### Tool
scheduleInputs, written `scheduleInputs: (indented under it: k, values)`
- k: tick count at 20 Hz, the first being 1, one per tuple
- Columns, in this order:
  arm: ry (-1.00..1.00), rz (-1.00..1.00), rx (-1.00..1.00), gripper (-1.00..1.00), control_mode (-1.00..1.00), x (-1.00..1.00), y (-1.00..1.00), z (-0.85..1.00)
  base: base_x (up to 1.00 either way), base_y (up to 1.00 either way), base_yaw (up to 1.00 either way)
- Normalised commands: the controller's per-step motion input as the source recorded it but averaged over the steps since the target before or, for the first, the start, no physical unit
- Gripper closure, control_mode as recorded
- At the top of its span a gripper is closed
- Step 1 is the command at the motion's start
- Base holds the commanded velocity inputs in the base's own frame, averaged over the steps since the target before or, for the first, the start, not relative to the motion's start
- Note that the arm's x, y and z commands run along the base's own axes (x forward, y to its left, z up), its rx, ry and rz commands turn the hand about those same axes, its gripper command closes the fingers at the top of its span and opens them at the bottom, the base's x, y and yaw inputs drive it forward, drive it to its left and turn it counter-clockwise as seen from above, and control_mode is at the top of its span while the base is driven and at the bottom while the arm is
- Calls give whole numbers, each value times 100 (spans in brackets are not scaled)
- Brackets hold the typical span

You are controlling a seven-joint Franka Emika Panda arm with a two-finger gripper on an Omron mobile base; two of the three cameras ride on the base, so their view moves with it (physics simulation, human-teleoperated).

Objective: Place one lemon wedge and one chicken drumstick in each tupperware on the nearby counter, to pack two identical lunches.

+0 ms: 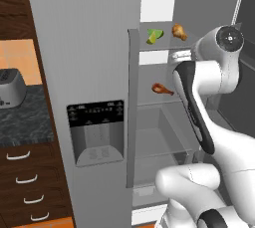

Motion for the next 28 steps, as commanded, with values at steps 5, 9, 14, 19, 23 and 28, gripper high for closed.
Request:
scheduleInputs:
  k: [5, 9, 14, 19, 23, 28]
  values:
    - [0, -5, -3, -100, -100, 7, -15, 8, 0, 0, 0]
    - [0, 0, -8, -100, -100, 0, -14, 4, 0, 0, 0]
    - [2, 0, -5, -100, -100, 14, -4, 8, 0, 0, 0]
    - [3, 0, 0, -100, -100, 26, -12, 26, 0, 0, 0]
    - [5, 0, 1, -100, -100, 29, -13, 30, 0, 0, 0]
    - [7, 3, 2, -100, -100, 29, -25, 6, 0, 0, 0]
